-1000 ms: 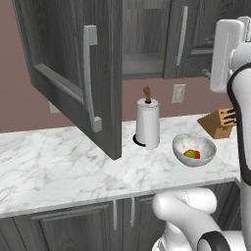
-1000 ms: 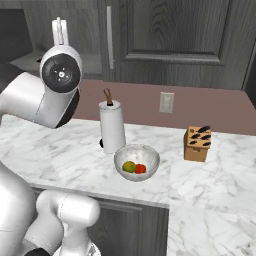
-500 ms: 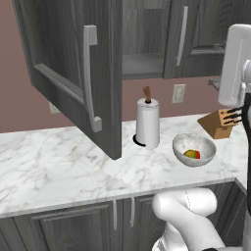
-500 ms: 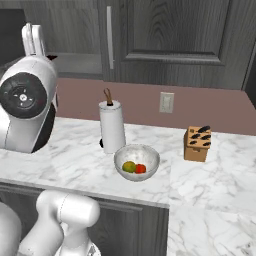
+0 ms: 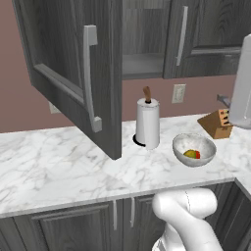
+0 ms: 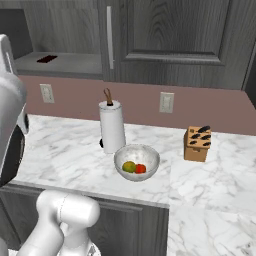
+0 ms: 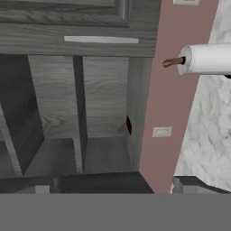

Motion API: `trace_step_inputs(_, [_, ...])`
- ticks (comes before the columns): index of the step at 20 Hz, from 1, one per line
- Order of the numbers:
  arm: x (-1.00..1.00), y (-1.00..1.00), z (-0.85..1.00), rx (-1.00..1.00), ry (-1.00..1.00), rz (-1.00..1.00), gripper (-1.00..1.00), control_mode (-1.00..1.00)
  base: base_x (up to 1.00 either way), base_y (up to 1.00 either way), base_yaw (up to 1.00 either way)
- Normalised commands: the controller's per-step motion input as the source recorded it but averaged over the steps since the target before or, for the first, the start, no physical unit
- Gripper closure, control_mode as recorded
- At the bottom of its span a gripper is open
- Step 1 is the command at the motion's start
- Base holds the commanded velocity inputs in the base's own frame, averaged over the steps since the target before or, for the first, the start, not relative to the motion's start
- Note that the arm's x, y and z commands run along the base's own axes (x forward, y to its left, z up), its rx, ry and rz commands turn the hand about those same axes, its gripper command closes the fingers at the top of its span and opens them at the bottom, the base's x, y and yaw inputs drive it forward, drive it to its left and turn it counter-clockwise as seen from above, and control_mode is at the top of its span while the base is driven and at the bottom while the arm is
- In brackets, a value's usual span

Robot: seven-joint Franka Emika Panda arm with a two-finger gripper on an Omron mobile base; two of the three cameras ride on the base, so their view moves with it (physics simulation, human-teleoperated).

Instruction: Open the cabinet. Pick the apple and orange from the cabinet and place them into the bowl. Then close the cabinet.

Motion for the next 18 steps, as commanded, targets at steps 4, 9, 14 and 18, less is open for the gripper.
trace_step_inputs(4, [-0.66, 0.25, 0.0, 0.0, -0.02, 0.0, -1.0, -1.0, 0.0, 0.0, 0.0])
trace_step_inputs(9, [-0.57, 0.3, 0.0, -0.01, -0.03, 0.0, -1.0, -1.0, 0.0, 0.0, 0.0])
trace_step_inputs(14, [-0.42, 0.4, 0.0, -0.05, -0.04, 0.0, -1.0, -1.0, 0.0, 0.0, 0.0])
trace_step_inputs(18, [-0.39, 0.41, 0.0, -0.04, -0.01, 0.0, -1.0, -1.0, 0.0, 0.0, 0.0])
